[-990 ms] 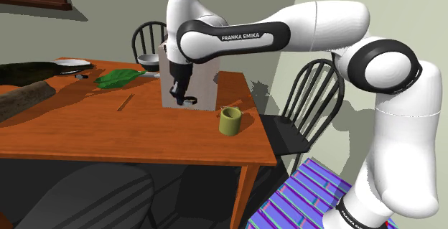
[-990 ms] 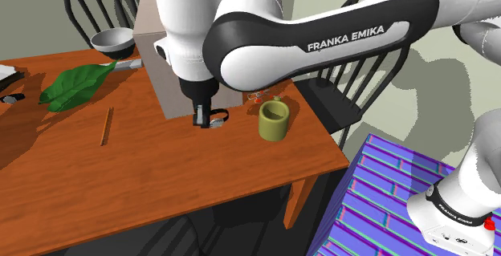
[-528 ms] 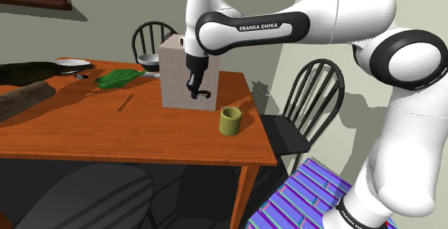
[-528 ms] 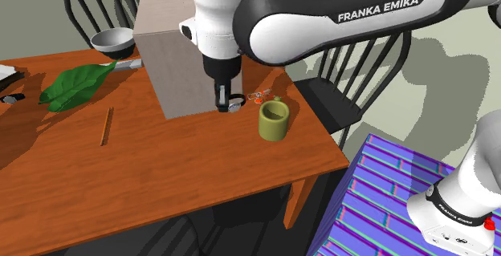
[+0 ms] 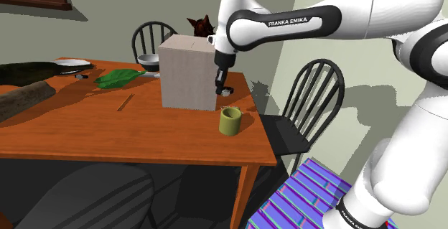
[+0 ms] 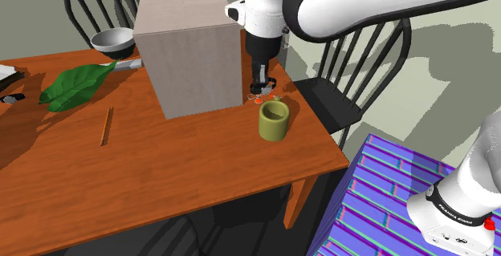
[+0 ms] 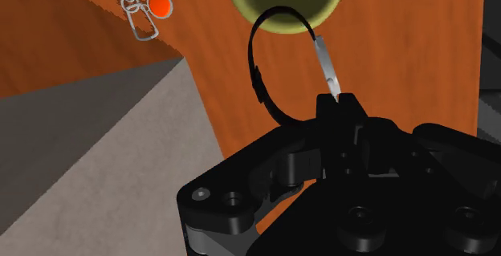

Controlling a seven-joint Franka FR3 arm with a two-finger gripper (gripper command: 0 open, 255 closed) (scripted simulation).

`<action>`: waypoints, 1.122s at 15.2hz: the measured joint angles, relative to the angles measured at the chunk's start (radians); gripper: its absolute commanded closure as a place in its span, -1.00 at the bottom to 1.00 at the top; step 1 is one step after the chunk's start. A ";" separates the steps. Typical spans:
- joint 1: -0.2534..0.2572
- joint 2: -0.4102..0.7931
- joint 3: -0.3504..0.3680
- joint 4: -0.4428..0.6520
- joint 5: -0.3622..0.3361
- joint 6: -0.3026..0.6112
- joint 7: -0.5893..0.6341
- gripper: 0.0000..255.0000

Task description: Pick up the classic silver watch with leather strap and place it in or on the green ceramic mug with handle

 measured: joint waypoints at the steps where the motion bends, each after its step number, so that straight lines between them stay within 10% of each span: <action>1: -0.012 -0.025 -0.011 -0.029 0.007 0.006 -0.024 1.00; 17: -0.044 -0.050 -0.046 -0.231 0.013 0.185 -0.084 1.00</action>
